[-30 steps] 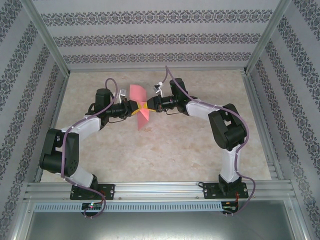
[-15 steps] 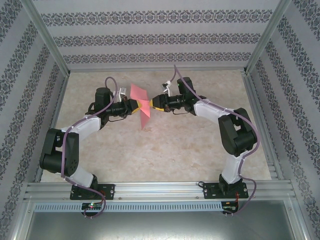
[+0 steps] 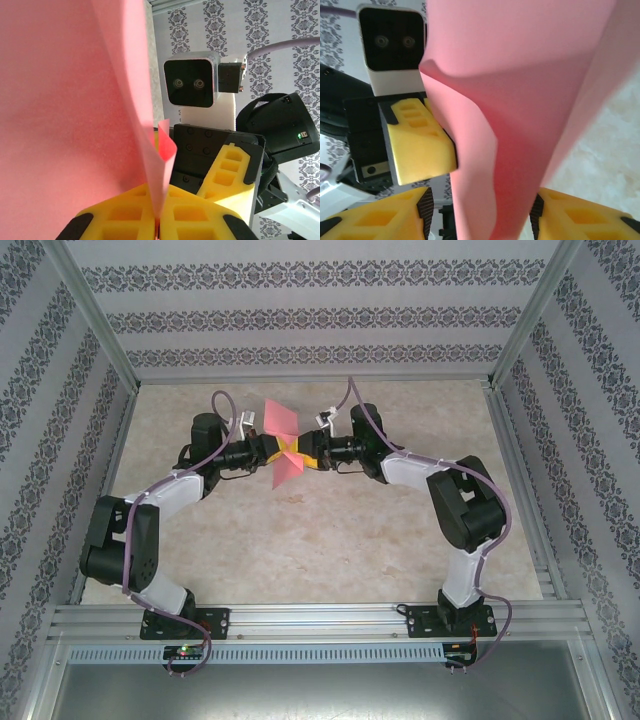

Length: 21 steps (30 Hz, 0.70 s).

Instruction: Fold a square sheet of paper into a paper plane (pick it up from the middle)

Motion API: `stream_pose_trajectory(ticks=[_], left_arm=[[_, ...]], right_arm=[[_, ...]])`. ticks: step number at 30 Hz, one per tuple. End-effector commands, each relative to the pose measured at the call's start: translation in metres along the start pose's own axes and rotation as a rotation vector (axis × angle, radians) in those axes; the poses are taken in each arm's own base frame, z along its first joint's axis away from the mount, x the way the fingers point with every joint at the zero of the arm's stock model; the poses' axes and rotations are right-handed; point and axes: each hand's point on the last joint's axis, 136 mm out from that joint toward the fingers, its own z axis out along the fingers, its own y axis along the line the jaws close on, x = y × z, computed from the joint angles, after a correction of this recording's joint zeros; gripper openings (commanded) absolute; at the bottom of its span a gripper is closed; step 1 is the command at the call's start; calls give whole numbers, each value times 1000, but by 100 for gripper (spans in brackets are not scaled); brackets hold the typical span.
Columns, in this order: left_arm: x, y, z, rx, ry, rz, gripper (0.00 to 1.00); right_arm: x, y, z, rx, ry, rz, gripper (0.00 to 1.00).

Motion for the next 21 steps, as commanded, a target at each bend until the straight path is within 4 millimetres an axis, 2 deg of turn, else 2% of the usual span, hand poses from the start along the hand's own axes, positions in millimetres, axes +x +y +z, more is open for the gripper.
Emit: stream_pose_trajectory(ticks=[1,9,21], left_arm=[[-5,-16,4,47,2,54,10],[2,-9,3,29,20,46,12],[7,-12,-1,21,33,64,14]], right_arm=[[3,12,4,-75,21,-4,52],[1,15,-1,-71,27,-1,44],[1,13,-9,-64,13,16,41]])
